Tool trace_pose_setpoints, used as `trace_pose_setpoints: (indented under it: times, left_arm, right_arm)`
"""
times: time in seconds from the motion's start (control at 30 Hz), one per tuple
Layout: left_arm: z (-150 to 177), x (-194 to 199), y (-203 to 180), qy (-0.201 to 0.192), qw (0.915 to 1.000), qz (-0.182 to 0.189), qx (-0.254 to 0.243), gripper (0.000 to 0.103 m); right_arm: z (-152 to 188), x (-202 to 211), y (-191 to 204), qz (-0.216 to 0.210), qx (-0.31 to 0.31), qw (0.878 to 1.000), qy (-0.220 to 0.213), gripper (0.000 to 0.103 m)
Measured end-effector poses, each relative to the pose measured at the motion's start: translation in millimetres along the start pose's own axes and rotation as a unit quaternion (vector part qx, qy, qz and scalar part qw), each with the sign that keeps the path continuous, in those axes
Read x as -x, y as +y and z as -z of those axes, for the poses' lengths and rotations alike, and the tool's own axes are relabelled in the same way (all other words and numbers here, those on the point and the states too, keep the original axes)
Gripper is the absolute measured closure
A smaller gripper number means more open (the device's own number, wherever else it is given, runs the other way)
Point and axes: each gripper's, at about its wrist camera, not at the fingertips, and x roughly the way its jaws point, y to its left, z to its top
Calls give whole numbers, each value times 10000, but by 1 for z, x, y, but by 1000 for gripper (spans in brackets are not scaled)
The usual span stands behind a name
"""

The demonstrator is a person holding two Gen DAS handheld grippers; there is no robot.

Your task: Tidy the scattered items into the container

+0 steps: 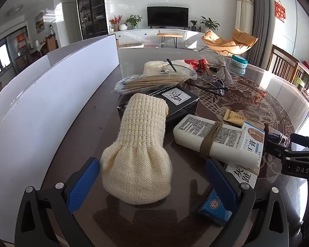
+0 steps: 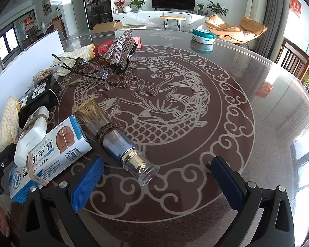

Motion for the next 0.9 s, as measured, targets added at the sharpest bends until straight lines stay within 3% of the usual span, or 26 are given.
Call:
trace_pose_setpoints:
  times: [0.9]
  left_arm:
    - [0,0,-5,24,10000,1,-62,0]
  right_arm:
    - [0,0,0,-1,-1,10000,0,0]
